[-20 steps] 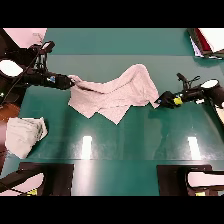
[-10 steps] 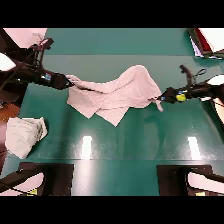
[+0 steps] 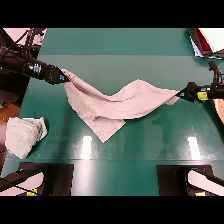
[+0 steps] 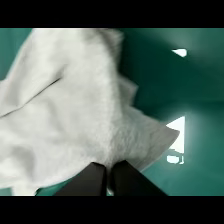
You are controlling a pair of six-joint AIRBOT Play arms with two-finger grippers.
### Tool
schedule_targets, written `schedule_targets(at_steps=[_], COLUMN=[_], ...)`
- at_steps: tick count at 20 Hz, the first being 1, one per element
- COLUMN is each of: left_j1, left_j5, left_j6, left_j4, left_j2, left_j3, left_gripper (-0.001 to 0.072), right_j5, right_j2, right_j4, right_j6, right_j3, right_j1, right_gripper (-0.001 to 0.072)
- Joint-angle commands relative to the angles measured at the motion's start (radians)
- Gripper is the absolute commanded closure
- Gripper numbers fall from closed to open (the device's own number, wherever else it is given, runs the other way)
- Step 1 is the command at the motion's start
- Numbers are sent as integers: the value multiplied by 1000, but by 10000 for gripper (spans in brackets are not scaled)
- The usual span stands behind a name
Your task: Fold the shirts.
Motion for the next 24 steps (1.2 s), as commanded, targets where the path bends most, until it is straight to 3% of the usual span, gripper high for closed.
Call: schedule_targets(at_steps=[1, 2, 6, 9, 15, 22, 23, 24], left_j1=[1, 1, 1, 1, 1, 1, 1, 1], left_j5=[-2, -2, 0, 1, 28, 24, 24, 24], left_j6=[1, 1, 2, 2, 2, 2, 4, 4], left_j4=[-4, -4, -4, -4, -4, -4, -4, -4], left_j2=[-4, -4, -4, -4, -4, -4, -4, -4], left_j3=[3, 3, 3, 3, 3, 3, 3, 3], left_gripper=[686, 686, 686, 686, 686, 686, 686, 686], right_j5=[-191, -184, 19, 109, -6, -216, -227, -241], right_j2=[-130, -168, -240, -199, -44, -50, -60, -65], right_j4=[-74, -62, -97, -187, -56, 21, 31, 30], right_j6=[11, 12, -5, -81, -183, -185, -185, -185], right_j3=[10, 36, 139, 66, -238, -277, -277, -277], right_j1=[-49, -69, -144, -152, -53, 111, 125, 138], right_gripper=[258, 132, 139, 230, 230, 233, 298, 427])
